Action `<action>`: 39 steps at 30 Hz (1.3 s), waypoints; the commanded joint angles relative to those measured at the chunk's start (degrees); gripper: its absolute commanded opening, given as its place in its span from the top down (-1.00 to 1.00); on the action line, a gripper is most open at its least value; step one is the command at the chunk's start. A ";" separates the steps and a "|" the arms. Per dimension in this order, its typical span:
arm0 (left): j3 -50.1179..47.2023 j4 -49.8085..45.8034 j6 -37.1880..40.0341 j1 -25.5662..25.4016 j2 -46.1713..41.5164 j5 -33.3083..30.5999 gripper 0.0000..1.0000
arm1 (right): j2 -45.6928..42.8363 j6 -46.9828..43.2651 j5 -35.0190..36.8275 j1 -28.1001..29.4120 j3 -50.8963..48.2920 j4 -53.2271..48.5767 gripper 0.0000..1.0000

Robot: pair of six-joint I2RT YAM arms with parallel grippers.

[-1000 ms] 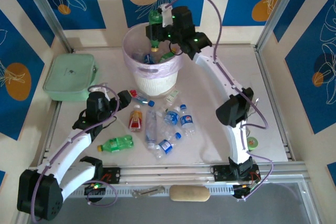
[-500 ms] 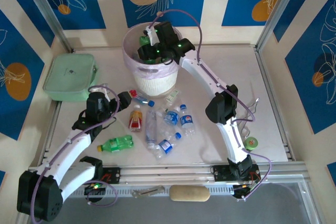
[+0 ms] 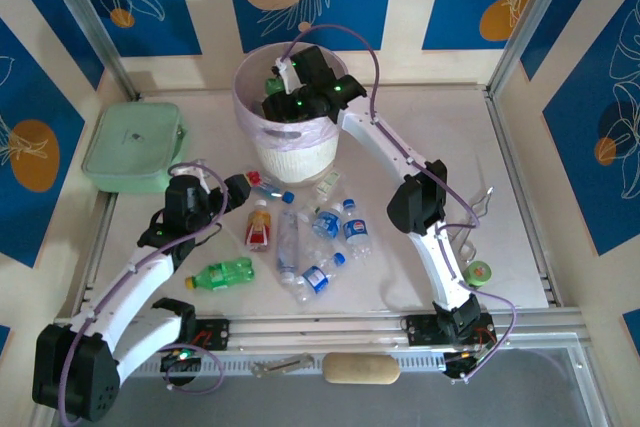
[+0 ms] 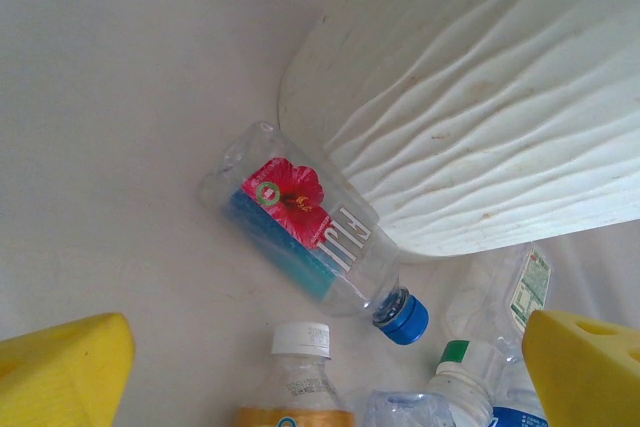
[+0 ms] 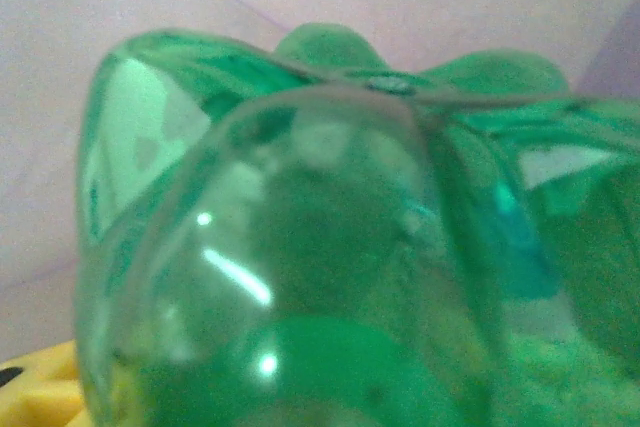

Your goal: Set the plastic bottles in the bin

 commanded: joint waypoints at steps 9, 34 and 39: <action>0.58 0.56 0.11 0.57 -0.09 0.34 -0.99 | 0.68 -1.06 0.42 0.88 3.96 -0.10 -0.75; 3.12 -5.01 3.51 0.56 1.97 6.35 -0.99 | -14.39 -3.25 5.01 2.36 -1.58 8.39 -0.91; 4.80 -10.63 5.65 0.57 2.85 8.91 -0.99 | -27.12 -1.60 6.50 3.28 -24.13 20.08 -0.98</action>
